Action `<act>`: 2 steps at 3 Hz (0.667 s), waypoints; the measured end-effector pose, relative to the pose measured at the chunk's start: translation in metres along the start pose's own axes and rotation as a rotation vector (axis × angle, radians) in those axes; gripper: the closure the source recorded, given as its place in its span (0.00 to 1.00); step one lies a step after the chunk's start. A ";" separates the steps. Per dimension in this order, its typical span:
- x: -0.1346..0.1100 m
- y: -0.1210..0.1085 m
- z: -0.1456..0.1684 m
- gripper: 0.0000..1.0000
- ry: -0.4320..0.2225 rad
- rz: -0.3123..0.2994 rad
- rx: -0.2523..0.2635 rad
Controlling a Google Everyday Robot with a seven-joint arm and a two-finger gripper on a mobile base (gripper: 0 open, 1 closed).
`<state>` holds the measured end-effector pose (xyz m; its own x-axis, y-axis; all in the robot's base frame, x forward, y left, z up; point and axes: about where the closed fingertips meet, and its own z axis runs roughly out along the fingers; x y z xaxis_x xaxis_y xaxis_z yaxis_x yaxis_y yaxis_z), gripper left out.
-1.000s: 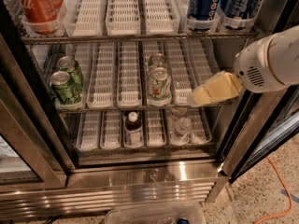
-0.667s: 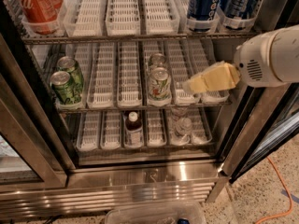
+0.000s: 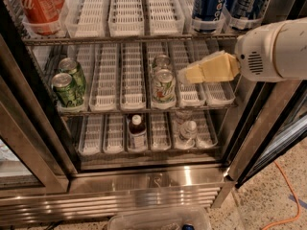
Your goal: Pick pepsi can from top shelf of fridge
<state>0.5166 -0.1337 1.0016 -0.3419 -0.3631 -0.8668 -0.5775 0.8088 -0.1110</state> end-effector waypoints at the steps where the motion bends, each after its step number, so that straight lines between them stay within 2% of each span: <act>1: -0.002 0.000 0.001 0.00 -0.029 0.037 0.009; 2: -0.005 0.006 0.009 0.00 -0.089 0.113 0.042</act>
Offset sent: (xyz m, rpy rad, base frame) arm 0.0205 0.0119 -0.0009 0.2378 -0.1124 -0.2022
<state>0.5220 -0.1228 1.0006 -0.3345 -0.2274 -0.9145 -0.5069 0.8615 -0.0287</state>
